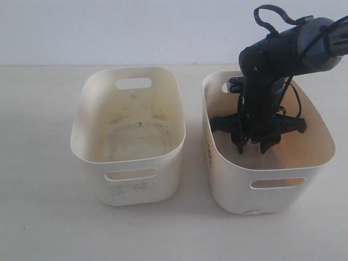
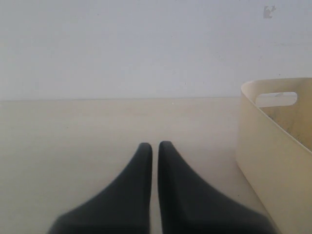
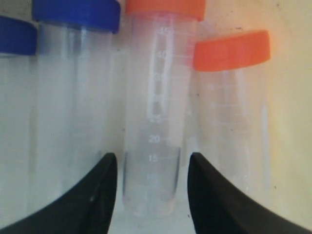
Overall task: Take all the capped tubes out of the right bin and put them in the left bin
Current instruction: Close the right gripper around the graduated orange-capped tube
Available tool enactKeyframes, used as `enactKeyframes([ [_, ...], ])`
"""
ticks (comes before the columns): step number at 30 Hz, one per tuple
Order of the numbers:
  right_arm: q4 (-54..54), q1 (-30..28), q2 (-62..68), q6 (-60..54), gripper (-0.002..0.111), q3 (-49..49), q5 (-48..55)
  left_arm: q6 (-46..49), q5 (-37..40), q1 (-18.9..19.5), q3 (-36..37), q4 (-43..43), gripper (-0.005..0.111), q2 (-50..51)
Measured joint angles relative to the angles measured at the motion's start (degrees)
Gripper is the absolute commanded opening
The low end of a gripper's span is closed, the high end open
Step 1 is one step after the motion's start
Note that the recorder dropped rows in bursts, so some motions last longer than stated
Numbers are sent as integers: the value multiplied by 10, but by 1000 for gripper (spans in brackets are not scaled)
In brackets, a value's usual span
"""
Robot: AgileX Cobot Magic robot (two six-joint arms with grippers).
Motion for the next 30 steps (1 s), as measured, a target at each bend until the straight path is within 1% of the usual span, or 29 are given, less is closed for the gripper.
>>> enactKeyframes([
  [18,-6,0,13,0,43,0,-2,0,0,0,0,0,4,0],
  [20,-6,0,13,0,32,0,-2,0,0,0,0,0,4,0],
  [23,-8,0,13,1,0,0,-3,0,0,0,0,0,4,0],
  [30,-20,0,11,1,0,0,7,0,0,0,0,0,4,0],
])
